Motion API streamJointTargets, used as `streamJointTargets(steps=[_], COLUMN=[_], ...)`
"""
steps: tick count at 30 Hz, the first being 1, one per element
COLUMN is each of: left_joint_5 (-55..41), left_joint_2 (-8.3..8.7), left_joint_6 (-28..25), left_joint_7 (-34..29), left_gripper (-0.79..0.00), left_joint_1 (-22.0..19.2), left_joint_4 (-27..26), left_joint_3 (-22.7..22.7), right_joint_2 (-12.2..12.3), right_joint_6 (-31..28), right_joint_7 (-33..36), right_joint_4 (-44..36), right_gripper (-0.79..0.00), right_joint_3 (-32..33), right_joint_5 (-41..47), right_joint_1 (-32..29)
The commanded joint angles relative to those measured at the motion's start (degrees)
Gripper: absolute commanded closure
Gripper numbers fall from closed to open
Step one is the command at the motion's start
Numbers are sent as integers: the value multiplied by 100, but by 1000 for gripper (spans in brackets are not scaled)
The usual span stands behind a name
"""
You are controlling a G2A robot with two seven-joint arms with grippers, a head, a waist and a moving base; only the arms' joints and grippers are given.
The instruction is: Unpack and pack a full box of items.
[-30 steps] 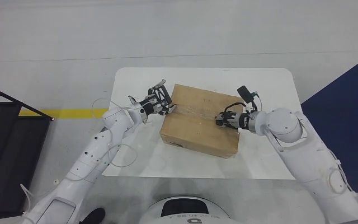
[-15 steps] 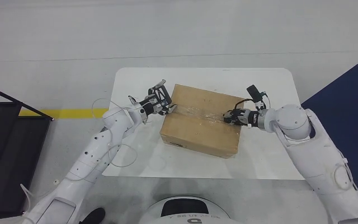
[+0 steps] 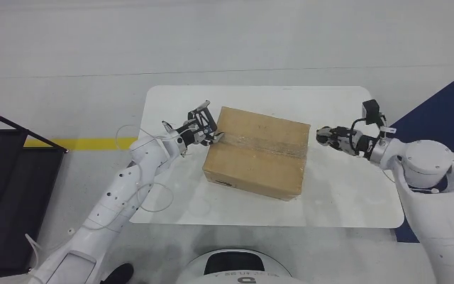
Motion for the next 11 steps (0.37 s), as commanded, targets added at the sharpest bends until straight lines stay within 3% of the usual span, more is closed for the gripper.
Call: streamJointTargets(steps=[1, 6, 11], left_joint_5=[-203, -711, -1818], left_joint_2=[48, 197, 249], left_joint_6=[212, 434, 223], left_joint_7=[243, 700, 1170], left_gripper=[-785, -785, -785], left_joint_1=[189, 793, 1107], left_joint_4=[-158, -270, 328], left_joint_3=[-319, -1259, -1911], right_joint_2=[-44, -164, -302], right_joint_6=[-554, -1658, -2125], right_joint_7=[-142, -266, -359], right_joint_4=[331, 1286, 2320], right_gripper=[0, 0, 0], right_joint_3=[55, -258, -914], right_joint_5=[506, 1142, 1192], right_joint_1=[46, 386, 1151])
